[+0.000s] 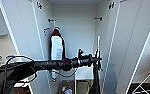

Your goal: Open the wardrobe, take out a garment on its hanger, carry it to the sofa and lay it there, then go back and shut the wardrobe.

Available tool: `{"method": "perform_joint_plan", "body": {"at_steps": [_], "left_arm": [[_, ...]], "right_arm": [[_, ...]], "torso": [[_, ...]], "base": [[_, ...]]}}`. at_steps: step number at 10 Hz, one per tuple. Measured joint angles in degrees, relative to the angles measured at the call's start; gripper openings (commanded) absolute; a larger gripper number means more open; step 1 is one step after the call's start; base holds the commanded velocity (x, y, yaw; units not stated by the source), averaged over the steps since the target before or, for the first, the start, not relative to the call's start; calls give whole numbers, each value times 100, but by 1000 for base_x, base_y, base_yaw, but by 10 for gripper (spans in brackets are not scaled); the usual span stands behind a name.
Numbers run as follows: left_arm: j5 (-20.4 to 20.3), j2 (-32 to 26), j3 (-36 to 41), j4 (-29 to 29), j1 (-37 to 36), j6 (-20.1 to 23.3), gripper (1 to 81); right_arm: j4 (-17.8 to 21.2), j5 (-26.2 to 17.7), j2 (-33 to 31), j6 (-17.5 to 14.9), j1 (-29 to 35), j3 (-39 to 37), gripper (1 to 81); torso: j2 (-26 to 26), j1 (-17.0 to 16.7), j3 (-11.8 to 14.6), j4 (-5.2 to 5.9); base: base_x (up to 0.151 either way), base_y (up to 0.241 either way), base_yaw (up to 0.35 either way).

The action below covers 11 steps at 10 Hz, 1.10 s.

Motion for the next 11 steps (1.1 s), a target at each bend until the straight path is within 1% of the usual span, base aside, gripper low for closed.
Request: {"method": "perform_joint_plan", "body": {"at_steps": [3, 8, 11], "left_arm": [[-38, -32, 155, 2, -57, 2, 10], [-44, -127, 160, 2, -2, 6, 10], [-41, -172, 229, 7, 61, 17, 10]], "right_arm": [[0, -26, -11, 0, -76, 0, 811], [0, -17, -11, -2, -43, 2, 811], [-2, -22, -9, -5, -87, 4, 811]], "torso": [[-5, -10, 2, 0], [-7, -15, 4, 0], [-11, -19, 4, 0]], "base": [[-117, 0, 0], [-70, 0, 0], [0, 0, 0]]}}
